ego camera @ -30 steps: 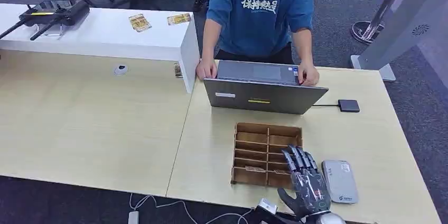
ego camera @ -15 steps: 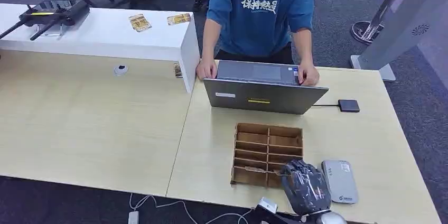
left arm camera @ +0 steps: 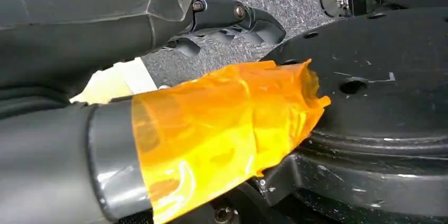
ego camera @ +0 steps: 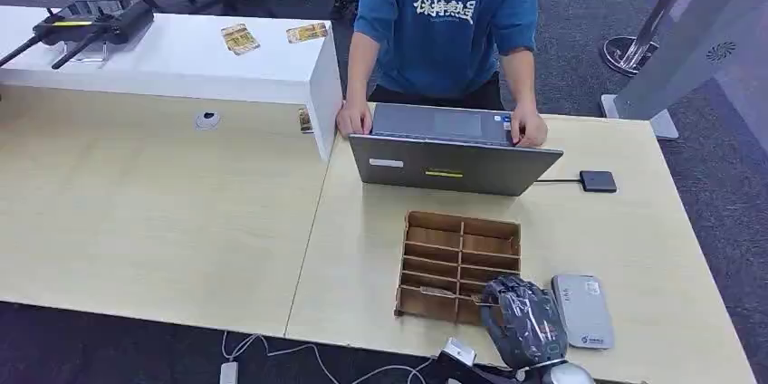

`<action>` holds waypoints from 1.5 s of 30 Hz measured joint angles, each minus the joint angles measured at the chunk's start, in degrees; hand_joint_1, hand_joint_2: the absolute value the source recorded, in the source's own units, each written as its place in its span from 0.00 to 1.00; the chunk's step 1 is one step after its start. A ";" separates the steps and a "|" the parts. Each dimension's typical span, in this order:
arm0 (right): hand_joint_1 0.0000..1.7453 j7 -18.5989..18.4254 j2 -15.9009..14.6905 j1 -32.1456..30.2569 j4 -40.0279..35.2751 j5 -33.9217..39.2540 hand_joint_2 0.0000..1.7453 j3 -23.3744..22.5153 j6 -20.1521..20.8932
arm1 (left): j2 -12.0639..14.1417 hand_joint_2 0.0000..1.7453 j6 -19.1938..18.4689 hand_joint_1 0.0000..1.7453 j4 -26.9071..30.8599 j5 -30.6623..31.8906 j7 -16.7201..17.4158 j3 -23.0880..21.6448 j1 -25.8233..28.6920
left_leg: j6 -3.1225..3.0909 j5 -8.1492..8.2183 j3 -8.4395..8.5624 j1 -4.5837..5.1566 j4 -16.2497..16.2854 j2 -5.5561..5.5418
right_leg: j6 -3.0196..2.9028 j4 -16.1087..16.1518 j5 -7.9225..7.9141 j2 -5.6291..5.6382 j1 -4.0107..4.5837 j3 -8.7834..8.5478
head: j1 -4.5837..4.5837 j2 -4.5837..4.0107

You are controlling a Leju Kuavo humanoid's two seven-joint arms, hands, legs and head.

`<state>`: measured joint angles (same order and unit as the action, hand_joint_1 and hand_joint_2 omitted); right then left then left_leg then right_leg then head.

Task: Pass the card to the sensor for recognition and then transmit it.

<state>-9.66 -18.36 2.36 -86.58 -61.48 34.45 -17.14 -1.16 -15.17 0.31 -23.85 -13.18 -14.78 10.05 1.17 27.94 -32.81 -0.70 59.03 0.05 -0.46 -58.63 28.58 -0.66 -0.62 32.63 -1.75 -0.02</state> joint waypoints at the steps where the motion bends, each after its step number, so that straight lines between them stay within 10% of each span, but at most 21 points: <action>1: 0.74 0.00 0.00 0.00 0.00 0.00 1.00 0.00 0.00 | 0.00 0.00 0.00 0.00 0.00 0.00 0.00 0.00 0.00 | 0.00 0.00 0.00 0.00 0.00 0.00 | 0.00 0.00 0.00 0.00 0.00 0.00 | 0.00 0.00; 6: 0.75 0.00 0.00 0.00 0.00 0.00 1.00 0.00 0.00 | 0.00 0.00 0.00 0.00 0.00 0.00 0.00 0.00 0.00 | 0.00 0.00 0.00 0.00 0.00 0.00 | 0.00 0.00 0.00 0.00 0.00 0.00 | 0.00 0.00; 12: 1.00 0.02 0.00 -0.05 -0.07 0.11 1.00 0.02 -0.31 | -0.13 0.00 0.02 0.00 0.00 -0.15 0.00 0.00 0.00 | 0.00 0.00 0.00 0.00 0.00 0.00 | 0.00 0.00 0.00 0.00 0.00 0.00 | 0.00 0.00; 22: 1.00 4.81 1.07 -3.52 -3.98 0.66 1.00 -1.75 -12.70 | -0.66 0.00 0.68 0.00 0.00 -0.50 -0.52 0.00 0.09 | 0.00 0.01 0.00 0.00 0.00 0.00 | 0.00 0.00 0.01 0.00 0.00 0.01 | 0.00 0.00; 45: 1.00 8.40 3.24 -7.42 -8.81 2.63 1.00 -6.23 -18.30 | -0.81 0.00 0.87 0.00 0.00 -0.79 -0.79 -0.55 0.11 | 0.00 0.00 0.01 0.00 0.00 0.00 | 0.00 0.00 0.00 0.00 0.00 0.00 | 0.00 0.00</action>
<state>-1.26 -15.12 -5.06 -95.38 -58.86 28.22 -35.43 -1.97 -14.29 0.31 -24.63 -13.97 -15.32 10.16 1.17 27.94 -32.80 -0.70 59.02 0.05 -0.46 -58.63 28.58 -0.66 -0.62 32.63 -1.75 -0.02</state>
